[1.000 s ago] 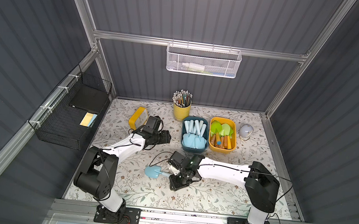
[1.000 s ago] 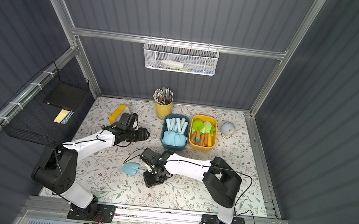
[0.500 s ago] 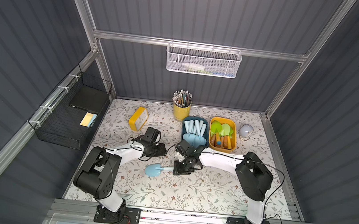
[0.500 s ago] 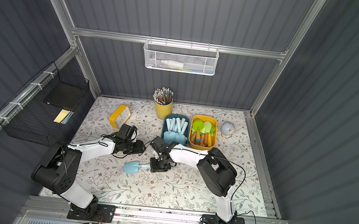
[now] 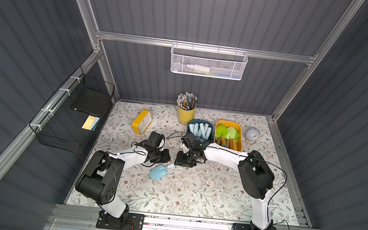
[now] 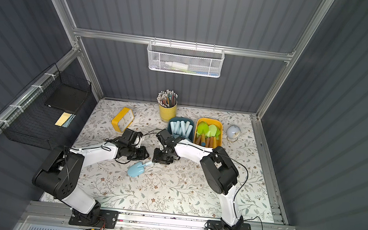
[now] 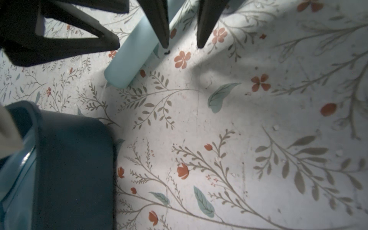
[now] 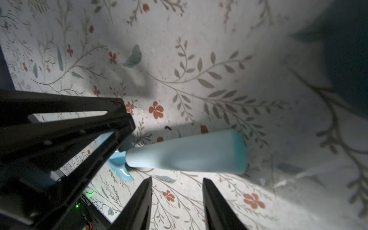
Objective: Sort the small shovels by color and place them into the storage box
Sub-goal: Pick up the shovel from the center of the board.
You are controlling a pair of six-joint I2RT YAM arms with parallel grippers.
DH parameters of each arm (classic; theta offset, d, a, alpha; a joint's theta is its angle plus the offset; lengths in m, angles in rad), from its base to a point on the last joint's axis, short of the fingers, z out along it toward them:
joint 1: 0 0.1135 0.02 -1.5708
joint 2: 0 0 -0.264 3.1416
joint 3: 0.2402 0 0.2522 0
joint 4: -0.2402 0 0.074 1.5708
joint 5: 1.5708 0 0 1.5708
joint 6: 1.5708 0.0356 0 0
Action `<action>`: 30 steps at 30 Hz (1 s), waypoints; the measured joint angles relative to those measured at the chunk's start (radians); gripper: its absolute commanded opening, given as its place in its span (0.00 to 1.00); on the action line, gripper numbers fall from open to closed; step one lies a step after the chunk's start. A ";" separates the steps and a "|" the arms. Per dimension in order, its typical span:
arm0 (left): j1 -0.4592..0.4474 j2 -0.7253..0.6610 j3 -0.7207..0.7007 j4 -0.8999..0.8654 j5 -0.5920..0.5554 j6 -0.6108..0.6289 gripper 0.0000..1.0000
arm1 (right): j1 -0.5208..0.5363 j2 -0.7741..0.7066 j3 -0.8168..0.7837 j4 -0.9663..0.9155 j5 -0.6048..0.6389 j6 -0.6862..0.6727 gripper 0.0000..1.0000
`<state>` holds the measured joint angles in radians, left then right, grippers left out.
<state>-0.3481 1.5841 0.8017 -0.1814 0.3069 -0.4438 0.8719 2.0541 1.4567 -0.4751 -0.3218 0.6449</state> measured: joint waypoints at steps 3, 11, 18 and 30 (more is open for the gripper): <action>0.000 0.000 -0.009 0.000 0.013 0.007 0.23 | 0.004 0.000 -0.008 -0.031 0.014 0.018 0.46; -0.024 0.008 -0.032 0.001 0.035 0.007 0.18 | 0.007 0.042 0.068 -0.079 0.011 0.048 0.46; -0.093 0.030 -0.034 0.009 0.046 0.003 0.17 | -0.015 0.129 0.175 -0.110 0.003 0.071 0.46; -0.124 0.032 0.033 -0.050 -0.024 -0.013 0.22 | -0.011 0.126 0.175 -0.148 0.104 0.067 0.46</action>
<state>-0.4725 1.6157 0.8349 -0.2314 0.2832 -0.4572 0.8612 2.1799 1.6314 -0.6228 -0.2180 0.7116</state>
